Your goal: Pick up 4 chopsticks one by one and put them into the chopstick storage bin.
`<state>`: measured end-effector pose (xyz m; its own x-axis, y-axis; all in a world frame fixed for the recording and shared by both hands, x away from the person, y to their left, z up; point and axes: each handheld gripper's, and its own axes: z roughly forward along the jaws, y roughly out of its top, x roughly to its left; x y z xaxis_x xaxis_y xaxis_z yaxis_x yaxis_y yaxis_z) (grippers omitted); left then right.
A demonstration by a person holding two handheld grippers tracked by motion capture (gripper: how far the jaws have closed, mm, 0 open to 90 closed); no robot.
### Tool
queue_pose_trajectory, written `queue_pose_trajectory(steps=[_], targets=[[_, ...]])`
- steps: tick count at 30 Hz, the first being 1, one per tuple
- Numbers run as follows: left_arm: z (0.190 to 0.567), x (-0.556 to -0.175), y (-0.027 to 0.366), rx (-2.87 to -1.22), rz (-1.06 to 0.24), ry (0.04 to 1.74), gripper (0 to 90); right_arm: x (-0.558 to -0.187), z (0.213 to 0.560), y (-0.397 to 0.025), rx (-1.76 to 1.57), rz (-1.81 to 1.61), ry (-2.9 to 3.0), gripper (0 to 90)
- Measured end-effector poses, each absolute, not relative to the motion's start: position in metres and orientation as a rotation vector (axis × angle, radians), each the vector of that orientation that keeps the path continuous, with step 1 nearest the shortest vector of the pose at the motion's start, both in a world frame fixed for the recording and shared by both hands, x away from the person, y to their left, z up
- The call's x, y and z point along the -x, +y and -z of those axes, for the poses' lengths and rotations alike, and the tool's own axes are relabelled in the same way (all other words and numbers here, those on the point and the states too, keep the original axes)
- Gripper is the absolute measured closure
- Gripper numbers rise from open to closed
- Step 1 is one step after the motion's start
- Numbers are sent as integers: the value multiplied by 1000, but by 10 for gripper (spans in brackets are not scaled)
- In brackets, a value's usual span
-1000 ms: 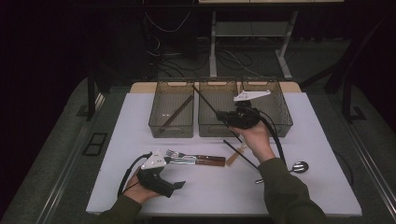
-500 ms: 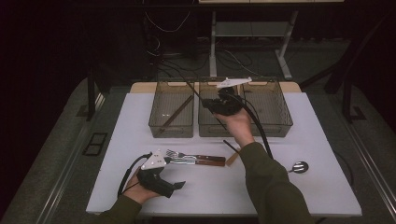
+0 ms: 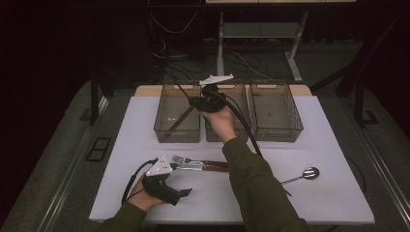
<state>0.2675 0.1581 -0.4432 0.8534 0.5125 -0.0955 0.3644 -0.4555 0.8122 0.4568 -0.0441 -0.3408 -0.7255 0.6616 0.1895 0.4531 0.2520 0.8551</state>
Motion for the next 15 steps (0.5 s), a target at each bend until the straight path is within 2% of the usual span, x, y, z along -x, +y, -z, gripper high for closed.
queue_pose_trajectory(steps=[15], targets=[[443,-268,157,-2098,-190,611,0,-478,357,5,-1069,-1403,2353,857]])
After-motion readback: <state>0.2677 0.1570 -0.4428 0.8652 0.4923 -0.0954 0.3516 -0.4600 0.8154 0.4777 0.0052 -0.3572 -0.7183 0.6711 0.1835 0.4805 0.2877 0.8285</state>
